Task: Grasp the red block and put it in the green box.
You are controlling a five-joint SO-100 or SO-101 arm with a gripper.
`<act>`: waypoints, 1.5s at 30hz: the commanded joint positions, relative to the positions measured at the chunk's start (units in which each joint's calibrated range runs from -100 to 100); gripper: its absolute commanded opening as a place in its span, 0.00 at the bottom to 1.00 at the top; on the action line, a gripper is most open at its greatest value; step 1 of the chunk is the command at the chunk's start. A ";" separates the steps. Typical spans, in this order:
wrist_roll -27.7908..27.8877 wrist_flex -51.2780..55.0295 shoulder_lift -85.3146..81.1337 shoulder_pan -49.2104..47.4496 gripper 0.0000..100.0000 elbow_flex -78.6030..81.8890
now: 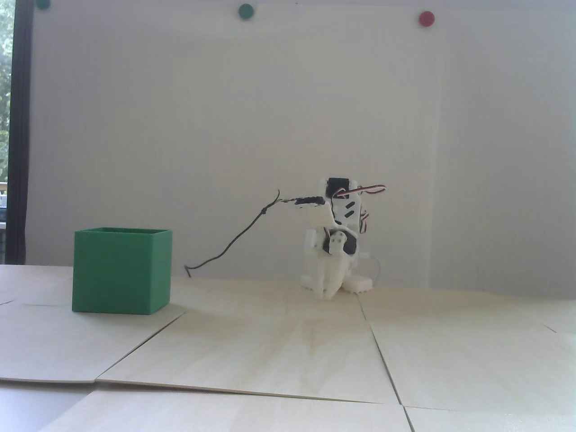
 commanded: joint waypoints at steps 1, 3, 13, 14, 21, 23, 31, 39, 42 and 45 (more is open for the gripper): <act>-0.19 3.27 -2.31 -0.48 0.02 -0.59; -0.19 3.27 -2.38 -0.40 0.02 -0.50; -0.19 3.27 -2.38 -0.72 0.02 -0.50; -0.19 3.27 -2.38 -0.72 0.02 -0.50; -0.13 3.27 -2.38 -0.96 0.03 -0.50; 0.07 3.27 -2.38 -0.96 0.03 -0.50; -0.08 3.27 -2.38 -1.05 0.03 -0.50; -0.08 3.27 -2.38 -1.05 0.03 -0.50; -0.08 3.27 -2.38 -0.96 0.03 -0.50; -0.08 3.27 -2.38 -0.96 0.03 -0.50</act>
